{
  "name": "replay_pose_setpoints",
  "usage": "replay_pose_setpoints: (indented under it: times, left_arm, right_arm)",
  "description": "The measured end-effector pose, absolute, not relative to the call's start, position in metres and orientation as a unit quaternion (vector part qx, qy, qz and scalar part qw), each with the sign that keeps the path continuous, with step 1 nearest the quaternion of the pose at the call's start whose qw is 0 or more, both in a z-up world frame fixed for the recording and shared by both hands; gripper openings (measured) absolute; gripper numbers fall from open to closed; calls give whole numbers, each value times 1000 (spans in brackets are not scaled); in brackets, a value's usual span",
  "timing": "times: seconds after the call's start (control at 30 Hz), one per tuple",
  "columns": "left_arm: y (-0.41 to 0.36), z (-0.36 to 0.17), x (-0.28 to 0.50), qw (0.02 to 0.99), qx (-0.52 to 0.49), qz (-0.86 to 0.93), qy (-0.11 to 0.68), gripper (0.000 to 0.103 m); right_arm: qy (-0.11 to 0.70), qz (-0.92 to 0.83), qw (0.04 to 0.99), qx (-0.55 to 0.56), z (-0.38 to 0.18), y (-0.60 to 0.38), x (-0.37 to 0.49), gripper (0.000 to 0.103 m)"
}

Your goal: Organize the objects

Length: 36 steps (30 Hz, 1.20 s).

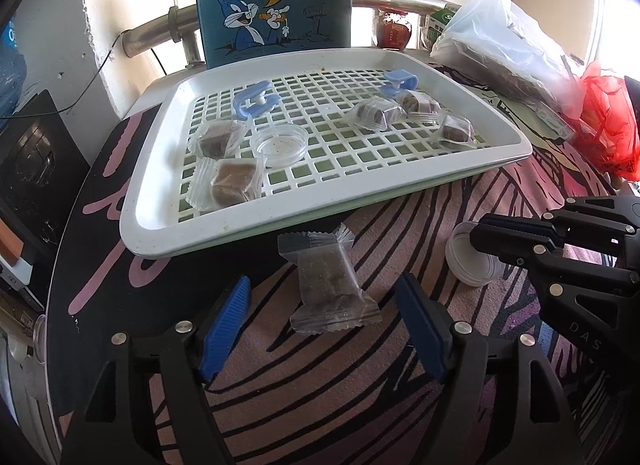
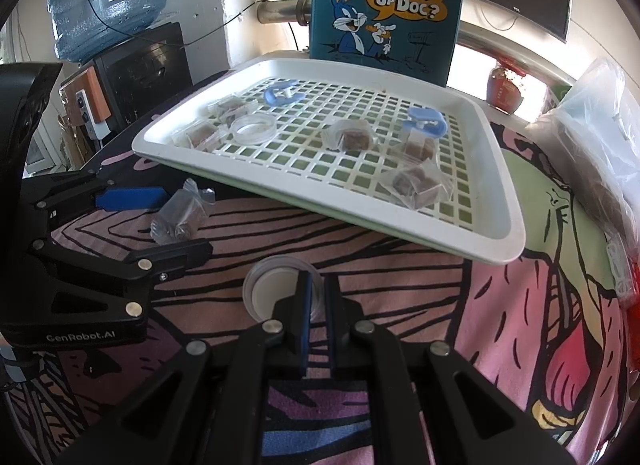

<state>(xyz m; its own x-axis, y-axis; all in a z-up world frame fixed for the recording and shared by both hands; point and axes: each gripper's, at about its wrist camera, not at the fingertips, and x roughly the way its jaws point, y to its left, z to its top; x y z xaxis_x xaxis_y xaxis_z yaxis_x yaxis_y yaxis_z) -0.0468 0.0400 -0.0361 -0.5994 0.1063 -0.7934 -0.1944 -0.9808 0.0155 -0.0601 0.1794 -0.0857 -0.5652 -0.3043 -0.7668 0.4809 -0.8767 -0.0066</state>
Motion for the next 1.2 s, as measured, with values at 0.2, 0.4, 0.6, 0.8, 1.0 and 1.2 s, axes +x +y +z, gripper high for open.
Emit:
replay_pose_setpoints:
  times: [0.2, 0.4, 0.6, 0.8, 1.0, 1.2]
  left_arm:
    - [44, -41, -50, 97, -454, 884, 53, 103]
    - [43, -41, -51, 96, -455, 884, 55, 103]
    - [44, -41, -51, 96, -455, 884, 55, 103]
    - [44, -41, -50, 97, -455, 884, 55, 103]
    - [43, -41, -51, 97, -455, 884, 55, 103]
    - [43, -41, -51, 97, -455, 884, 55, 103]
  right_arm:
    - [106, -878, 224, 409, -86, 180, -60, 7]
    - [100, -882, 212, 408, -85, 183, -60, 5]
    - [80, -885, 203, 411, -85, 192, -60, 5]
    - [51, -885, 197, 419, -86, 202, -66, 5]
    - [56, -883, 201, 420, -86, 199, -65, 5]
    - [59, -883, 202, 420, -87, 198, -64, 6]
